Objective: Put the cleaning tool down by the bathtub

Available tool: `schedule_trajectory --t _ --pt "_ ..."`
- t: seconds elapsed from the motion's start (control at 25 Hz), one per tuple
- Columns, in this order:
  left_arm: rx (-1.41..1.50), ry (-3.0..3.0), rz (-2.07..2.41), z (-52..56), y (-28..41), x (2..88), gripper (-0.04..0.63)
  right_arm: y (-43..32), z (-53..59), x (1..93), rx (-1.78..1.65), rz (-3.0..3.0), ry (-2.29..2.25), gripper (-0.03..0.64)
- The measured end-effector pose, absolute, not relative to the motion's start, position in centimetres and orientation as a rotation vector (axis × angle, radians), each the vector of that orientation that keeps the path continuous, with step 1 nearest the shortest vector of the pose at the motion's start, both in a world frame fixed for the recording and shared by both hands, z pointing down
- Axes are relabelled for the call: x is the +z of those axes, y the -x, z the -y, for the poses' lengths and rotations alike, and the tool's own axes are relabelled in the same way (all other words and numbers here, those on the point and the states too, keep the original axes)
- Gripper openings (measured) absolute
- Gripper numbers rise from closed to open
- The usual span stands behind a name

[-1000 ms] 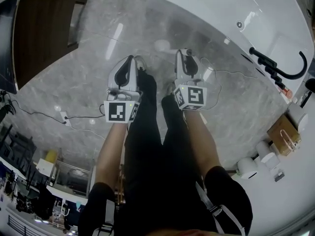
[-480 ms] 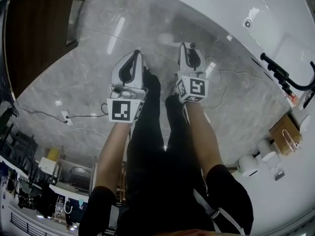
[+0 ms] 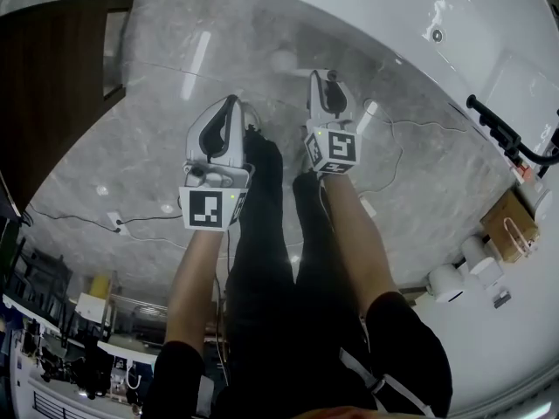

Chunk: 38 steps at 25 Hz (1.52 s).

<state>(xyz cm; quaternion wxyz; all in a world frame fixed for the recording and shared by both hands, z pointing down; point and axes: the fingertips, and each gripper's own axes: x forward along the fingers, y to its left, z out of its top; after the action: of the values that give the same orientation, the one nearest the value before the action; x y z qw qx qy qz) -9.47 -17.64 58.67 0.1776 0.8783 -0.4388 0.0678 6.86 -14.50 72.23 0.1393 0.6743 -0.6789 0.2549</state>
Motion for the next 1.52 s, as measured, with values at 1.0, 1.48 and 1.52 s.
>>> schedule_trajectory --t 1.0,1.48,1.52 --pt "0.195 -2.458 1.199 19.4 9.3 63.2 0.008 -7.1 14.5 84.1 0.824 1.811 -1.890 0.091" --pt "0.173 -2.450 1.214 19.9 9.5 63.0 0.008 -7.4 15.6 85.2 0.845 1.806 -1.884 0.091" --pt "0.171 -2.450 1.214 19.9 9.5 63.0 0.008 -7.6 15.7 85.3 0.848 1.803 -1.887 0.091"
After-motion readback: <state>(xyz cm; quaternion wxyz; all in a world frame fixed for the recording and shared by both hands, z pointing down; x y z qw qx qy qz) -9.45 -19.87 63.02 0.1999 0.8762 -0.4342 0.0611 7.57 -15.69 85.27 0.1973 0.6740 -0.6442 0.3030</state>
